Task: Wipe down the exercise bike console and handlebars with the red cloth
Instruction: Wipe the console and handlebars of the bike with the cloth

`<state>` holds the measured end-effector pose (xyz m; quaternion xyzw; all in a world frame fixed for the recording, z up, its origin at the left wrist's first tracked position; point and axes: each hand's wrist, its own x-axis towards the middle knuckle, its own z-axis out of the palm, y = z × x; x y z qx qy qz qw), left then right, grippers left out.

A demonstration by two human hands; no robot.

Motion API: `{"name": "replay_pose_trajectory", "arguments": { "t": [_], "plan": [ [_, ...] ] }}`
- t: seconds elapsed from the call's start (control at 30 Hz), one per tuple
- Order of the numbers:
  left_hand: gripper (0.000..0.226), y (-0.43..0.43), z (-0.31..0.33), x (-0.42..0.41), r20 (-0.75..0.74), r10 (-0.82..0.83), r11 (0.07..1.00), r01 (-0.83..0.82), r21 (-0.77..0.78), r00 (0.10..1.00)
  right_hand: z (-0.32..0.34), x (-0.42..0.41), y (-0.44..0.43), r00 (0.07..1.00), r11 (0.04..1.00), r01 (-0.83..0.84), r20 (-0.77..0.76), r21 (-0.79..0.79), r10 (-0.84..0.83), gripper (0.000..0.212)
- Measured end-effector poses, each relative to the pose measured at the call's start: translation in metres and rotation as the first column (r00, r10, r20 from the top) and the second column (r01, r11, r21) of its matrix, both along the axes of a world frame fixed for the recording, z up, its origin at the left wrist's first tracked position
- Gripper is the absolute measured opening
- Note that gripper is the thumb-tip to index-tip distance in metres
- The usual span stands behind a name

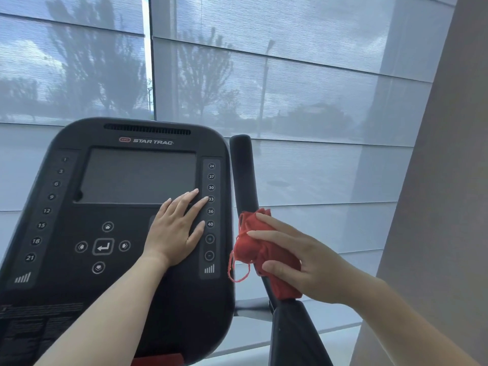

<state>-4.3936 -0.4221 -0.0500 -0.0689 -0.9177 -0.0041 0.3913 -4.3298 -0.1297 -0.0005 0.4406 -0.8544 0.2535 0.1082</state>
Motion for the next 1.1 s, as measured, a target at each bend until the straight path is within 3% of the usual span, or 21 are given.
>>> {"name": "replay_pose_trajectory", "arguments": {
  "t": [0.43,0.67,0.73,0.83,1.1],
  "plan": [
    [0.056,0.001,0.002,0.002,0.012,-0.017,1.000,0.017,0.019,1.000,0.025,-0.001,-0.006,0.992,0.931,0.008,-0.113,-0.364,-0.053,0.025],
    [0.056,0.000,0.002,0.002,0.026,-0.013,1.000,0.012,0.025,1.000,0.065,-0.037,-0.032,0.943,0.688,0.073,-0.174,-0.722,-0.283,0.024],
    [0.055,0.000,0.002,0.002,0.029,-0.013,1.000,0.012,0.022,0.999,0.065,-0.046,-0.044,0.931,0.735,0.064,-0.225,-0.675,-0.287,0.033],
    [0.055,-0.001,0.002,0.001,0.031,-0.016,1.000,0.015,0.025,0.999,0.051,-0.054,-0.062,0.964,0.885,0.082,-0.189,-0.459,-0.187,0.061],
    [0.056,0.001,0.001,0.001,0.022,0.000,1.000,0.000,0.013,1.000,0.029,-0.050,-0.059,0.964,0.906,0.089,-0.193,-0.413,-0.183,0.062]
  ]
}}
